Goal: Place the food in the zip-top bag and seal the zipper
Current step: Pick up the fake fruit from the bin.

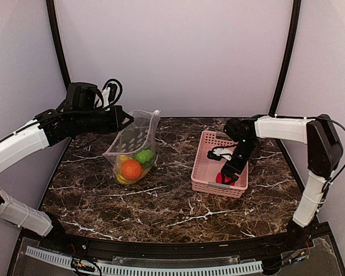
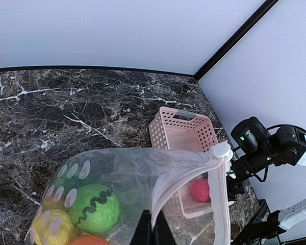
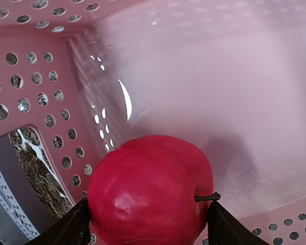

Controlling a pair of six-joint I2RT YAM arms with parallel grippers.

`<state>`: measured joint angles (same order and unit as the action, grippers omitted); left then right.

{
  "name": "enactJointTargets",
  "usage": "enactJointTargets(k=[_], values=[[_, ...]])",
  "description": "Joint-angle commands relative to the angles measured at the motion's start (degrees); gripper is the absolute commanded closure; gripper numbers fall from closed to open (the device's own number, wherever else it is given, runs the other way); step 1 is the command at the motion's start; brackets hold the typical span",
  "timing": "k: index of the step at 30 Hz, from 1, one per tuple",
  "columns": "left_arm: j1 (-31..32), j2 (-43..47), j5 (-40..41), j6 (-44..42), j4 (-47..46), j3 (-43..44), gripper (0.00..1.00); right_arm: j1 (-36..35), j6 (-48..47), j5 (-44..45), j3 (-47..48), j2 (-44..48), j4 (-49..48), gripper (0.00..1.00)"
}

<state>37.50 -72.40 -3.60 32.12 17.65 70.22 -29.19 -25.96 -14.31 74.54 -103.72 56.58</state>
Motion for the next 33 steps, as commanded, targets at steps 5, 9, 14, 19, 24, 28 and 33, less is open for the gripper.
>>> enactJointTargets(k=[5,9,14,19,24,28,33], values=[[0.12,1.52,-0.56,0.31,-0.77,-1.40,0.99,0.45,0.62,0.68,4.18,0.94,1.45,0.35],[0.08,1.40,-0.53,0.60,-1.17,-1.48,0.99,0.44,-0.24,0.16,9.62,2.96,3.27,0.37],[0.12,1.21,-0.47,1.15,-1.56,-1.48,0.99,0.36,-0.94,-2.83,19.33,4.10,6.43,0.40],[0.12,0.71,-0.02,1.79,-2.09,-1.49,0.99,-0.22,-0.45,-12.74,32.44,4.03,7.33,0.43],[0.11,-0.78,-1.01,2.41,-2.21,-0.30,0.99,-4.98,-0.10,-18.70,41.60,2.53,5.72,0.44],[0.11,-1.13,-1.42,2.69,-2.43,0.05,0.99,-9.89,2.05,-23.13,46.36,1.71,1.36,0.44],[0.12,-1.52,-2.53,2.89,-2.90,0.42,0.99,-14.91,5.78,-27.75,51.70,-0.50,-4.87,0.43]])
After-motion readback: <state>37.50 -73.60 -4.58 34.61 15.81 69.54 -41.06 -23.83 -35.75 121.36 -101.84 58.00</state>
